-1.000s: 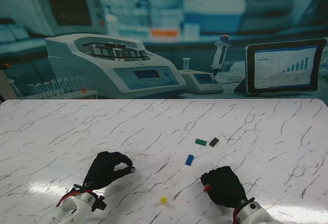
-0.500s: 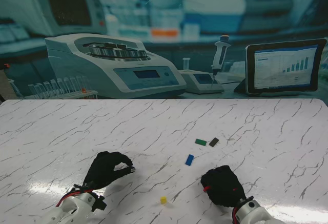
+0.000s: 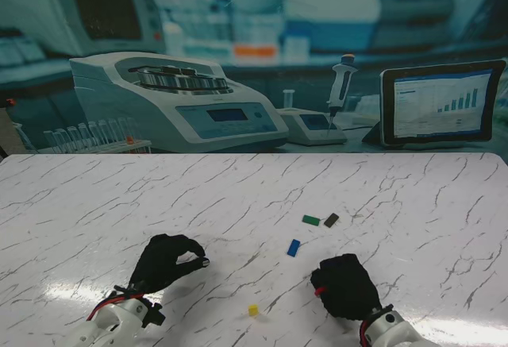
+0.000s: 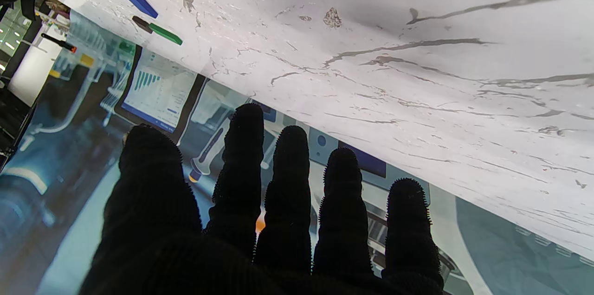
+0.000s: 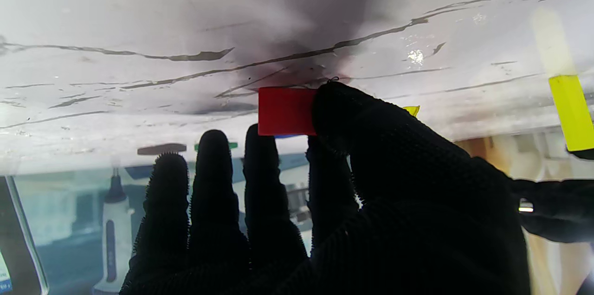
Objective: Arrange dominoes in a row
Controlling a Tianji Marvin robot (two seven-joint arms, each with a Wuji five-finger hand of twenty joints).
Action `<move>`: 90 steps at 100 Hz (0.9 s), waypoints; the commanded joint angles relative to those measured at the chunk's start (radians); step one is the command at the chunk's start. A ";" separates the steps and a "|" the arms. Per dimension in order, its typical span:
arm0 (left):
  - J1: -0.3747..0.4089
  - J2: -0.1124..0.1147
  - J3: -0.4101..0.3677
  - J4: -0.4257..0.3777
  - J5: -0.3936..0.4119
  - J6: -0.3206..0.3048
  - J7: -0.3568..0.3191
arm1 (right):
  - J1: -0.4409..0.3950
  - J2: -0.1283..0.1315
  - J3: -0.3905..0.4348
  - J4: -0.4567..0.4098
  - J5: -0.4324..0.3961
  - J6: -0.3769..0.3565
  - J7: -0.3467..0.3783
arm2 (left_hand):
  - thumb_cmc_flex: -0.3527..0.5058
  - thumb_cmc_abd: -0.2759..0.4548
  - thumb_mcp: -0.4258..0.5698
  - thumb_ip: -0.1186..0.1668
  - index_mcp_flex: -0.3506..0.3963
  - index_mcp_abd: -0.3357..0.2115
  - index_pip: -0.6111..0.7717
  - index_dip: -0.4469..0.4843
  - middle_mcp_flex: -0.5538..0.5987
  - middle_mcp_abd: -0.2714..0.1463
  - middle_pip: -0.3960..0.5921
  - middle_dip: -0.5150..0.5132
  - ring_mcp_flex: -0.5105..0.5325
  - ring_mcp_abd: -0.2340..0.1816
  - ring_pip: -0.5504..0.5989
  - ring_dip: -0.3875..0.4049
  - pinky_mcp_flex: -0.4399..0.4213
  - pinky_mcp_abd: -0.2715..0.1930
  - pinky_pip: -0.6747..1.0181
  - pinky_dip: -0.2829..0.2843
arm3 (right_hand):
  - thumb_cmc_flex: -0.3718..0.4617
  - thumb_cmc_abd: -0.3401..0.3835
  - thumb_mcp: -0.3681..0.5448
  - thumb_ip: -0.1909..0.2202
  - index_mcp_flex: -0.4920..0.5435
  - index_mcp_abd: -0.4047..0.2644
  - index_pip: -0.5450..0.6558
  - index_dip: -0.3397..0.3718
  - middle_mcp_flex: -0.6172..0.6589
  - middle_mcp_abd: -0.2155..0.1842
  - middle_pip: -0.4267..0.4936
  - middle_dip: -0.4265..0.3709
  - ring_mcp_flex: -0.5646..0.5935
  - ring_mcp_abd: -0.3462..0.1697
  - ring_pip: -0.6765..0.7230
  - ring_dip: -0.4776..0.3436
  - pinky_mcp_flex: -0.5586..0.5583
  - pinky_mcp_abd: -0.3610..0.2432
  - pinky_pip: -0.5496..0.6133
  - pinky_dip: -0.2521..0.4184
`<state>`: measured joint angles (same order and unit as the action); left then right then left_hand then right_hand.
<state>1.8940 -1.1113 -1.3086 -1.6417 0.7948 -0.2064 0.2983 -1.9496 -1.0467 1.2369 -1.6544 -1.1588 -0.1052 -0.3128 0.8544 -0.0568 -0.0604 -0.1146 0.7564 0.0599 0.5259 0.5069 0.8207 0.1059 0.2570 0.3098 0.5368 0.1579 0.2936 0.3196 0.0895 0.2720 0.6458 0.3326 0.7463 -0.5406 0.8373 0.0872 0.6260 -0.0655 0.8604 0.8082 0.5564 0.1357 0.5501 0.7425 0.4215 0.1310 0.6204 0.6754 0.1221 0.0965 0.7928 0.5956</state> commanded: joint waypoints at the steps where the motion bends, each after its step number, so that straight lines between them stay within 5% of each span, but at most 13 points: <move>1: 0.006 -0.004 0.004 -0.001 -0.002 -0.017 -0.008 | -0.012 -0.006 -0.001 -0.009 -0.005 0.002 -0.005 | -0.009 0.002 0.000 0.019 0.016 -0.023 0.009 0.010 0.012 -0.017 0.018 0.019 0.004 -0.021 0.005 0.005 0.001 0.003 -0.003 0.003 | 0.002 -0.021 -0.001 0.034 0.034 -0.038 -0.003 0.017 -0.035 0.017 -0.014 -0.016 -0.051 0.010 -0.011 -0.017 -0.019 0.122 -0.014 0.012; 43: 0.002 -0.004 0.007 0.001 -0.003 -0.019 -0.010 | -0.024 -0.007 0.007 -0.037 -0.031 0.014 -0.036 | -0.009 0.003 0.001 0.019 0.018 -0.022 0.012 0.012 0.015 -0.016 0.021 0.020 0.008 -0.022 0.007 0.007 -0.001 0.010 0.002 0.006 | 0.003 -0.025 -0.002 0.029 0.038 -0.047 -0.007 0.013 -0.046 0.018 0.009 -0.010 -0.077 0.009 0.022 -0.023 -0.027 0.106 0.007 0.015; 53: 0.003 -0.004 0.007 0.001 -0.003 -0.018 -0.010 | -0.027 -0.008 0.009 -0.044 -0.033 0.016 -0.036 | -0.010 0.004 0.000 0.019 0.017 -0.021 0.013 0.012 0.014 -0.016 0.020 0.020 0.007 -0.021 0.006 0.008 -0.002 0.011 0.002 0.006 | 0.008 -0.022 -0.002 0.028 0.034 -0.045 -0.006 0.014 -0.027 -0.004 0.112 0.072 -0.054 0.005 0.097 0.022 -0.015 0.100 0.037 0.022; 60: 0.002 -0.004 0.007 0.001 -0.003 -0.019 -0.009 | -0.028 -0.009 0.010 -0.046 -0.031 0.017 -0.038 | -0.010 0.003 0.000 0.019 0.017 -0.023 0.013 0.013 0.016 -0.017 0.021 0.021 0.008 -0.022 0.006 0.008 -0.001 0.012 0.003 0.006 | 0.010 -0.014 -0.003 0.028 0.026 -0.044 -0.007 0.019 0.024 -0.024 0.169 0.240 -0.008 -0.005 0.142 0.072 0.003 0.098 0.065 0.027; 71: 0.002 -0.004 0.007 0.002 -0.003 -0.019 -0.008 | -0.026 -0.011 0.007 -0.042 -0.022 0.021 -0.048 | -0.009 0.003 0.001 0.019 0.017 -0.023 0.014 0.013 0.016 -0.019 0.021 0.021 0.010 -0.022 0.007 0.008 -0.002 0.012 0.003 0.006 | 0.016 0.005 -0.006 0.028 0.007 -0.034 -0.003 0.033 0.113 -0.052 0.223 0.308 0.065 -0.027 0.177 0.096 0.019 0.101 0.080 0.030; 90: 0.002 -0.004 0.008 0.002 -0.003 -0.018 -0.007 | -0.021 -0.016 -0.002 -0.031 -0.008 0.028 -0.077 | -0.008 0.006 0.001 0.019 0.017 -0.024 0.015 0.013 0.016 -0.019 0.022 0.021 0.010 -0.024 0.007 0.009 0.000 0.011 0.005 0.007 | 0.017 0.030 -0.011 0.036 -0.012 0.022 0.010 0.071 0.306 -0.108 0.186 0.221 0.200 -0.060 0.127 0.068 0.026 0.100 0.103 0.021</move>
<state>1.8913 -1.1112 -1.3037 -1.6403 0.7950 -0.2058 0.2984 -1.9669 -1.0521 1.2426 -1.6900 -1.1736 -0.0807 -0.3782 0.8543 -0.0568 -0.0604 -0.1146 0.7564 0.0599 0.5283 0.5070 0.8211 0.1059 0.2650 0.3115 0.5368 0.1580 0.2936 0.3196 0.0896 0.2720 0.6458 0.3326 0.7462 -0.5377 0.8303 0.0872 0.6296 -0.0609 0.8589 0.8499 0.8176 0.0522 0.7470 0.9937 0.5871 0.0931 0.7697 0.7544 0.1488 0.0965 0.8723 0.6098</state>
